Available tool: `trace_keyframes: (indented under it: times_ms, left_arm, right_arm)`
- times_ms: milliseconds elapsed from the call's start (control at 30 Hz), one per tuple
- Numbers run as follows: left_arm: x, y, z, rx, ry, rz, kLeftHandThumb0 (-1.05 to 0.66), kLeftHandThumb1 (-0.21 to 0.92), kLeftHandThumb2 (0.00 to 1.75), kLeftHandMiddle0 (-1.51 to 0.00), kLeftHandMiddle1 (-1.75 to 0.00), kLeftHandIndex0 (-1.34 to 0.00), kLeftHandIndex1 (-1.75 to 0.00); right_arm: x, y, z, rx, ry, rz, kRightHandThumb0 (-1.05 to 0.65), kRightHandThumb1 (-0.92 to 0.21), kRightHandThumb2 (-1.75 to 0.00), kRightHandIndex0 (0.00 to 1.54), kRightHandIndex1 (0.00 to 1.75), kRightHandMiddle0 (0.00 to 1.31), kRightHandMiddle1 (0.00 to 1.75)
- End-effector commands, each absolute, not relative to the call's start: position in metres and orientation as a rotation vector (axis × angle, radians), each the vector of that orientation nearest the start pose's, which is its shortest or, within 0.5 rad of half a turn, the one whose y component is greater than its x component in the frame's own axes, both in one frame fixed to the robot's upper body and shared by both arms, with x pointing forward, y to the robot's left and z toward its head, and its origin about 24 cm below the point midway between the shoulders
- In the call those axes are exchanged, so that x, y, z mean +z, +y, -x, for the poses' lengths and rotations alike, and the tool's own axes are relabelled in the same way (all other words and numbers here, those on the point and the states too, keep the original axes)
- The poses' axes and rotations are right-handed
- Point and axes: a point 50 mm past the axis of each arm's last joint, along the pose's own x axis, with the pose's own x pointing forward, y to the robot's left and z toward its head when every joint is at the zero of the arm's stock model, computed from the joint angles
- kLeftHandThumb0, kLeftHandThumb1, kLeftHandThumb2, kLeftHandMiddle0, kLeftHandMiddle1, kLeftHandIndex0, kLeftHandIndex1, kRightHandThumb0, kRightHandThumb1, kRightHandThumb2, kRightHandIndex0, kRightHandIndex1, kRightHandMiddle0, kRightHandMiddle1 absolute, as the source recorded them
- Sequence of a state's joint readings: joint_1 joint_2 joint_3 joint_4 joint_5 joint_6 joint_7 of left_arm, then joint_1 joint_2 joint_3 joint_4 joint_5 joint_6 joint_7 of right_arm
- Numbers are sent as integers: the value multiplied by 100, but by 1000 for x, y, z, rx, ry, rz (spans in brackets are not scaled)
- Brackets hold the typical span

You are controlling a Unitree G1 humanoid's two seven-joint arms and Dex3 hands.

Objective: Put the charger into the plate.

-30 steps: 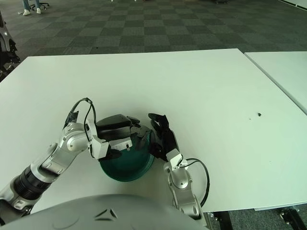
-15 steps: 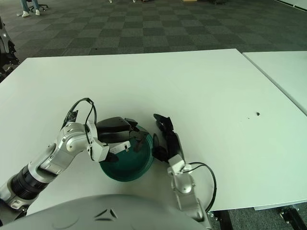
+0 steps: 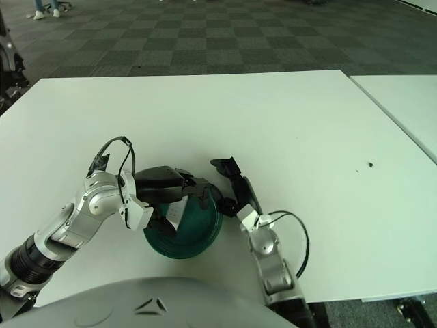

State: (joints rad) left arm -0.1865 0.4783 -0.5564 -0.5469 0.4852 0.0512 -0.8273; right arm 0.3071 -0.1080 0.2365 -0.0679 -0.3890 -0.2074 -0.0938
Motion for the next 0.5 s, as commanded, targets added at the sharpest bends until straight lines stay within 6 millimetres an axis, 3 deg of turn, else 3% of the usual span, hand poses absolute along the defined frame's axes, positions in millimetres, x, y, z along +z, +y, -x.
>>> trace_keyframes:
  times_ms: [0, 67, 167, 233, 367, 467]
  left_arm:
    - [121, 59, -196, -1254, -320, -1062, -87, 92, 39, -35, -52, -2, -97]
    - [121, 59, -198, -1255, -319, -1040, -89, 92, 42, -34, -48, -1, -95]
    - [121, 59, -200, -1257, -316, -999, -94, 92, 49, -32, -43, 0, -92]
    - [121, 59, -201, -1254, -315, -969, -97, 92, 53, -31, -42, 0, -91]
    - [121, 60, -202, -1238, -323, -913, -102, 92, 59, -28, -46, 0, -96]
    - [121, 61, -203, -1233, -328, -886, -104, 92, 63, -24, -53, 0, -99]
  right_arm:
    - [6, -99, -142, 145, -104, 374, -78, -92, -76, 26, 54, 4, 96]
    - [11, -89, -144, 175, -153, 298, -75, -92, -74, 28, 70, 5, 107]
    - [26, -83, -145, 203, -207, 206, -79, -92, -77, 29, 43, 2, 89]
    - [32, -90, -148, 203, -210, 141, -84, -92, -78, 31, 27, 1, 80]
    - [41, -138, -148, 157, -183, 111, -92, -92, -79, 30, 17, 0, 67]
    - [45, -150, -144, 133, -175, 154, -95, -92, -81, 28, 12, 0, 57]
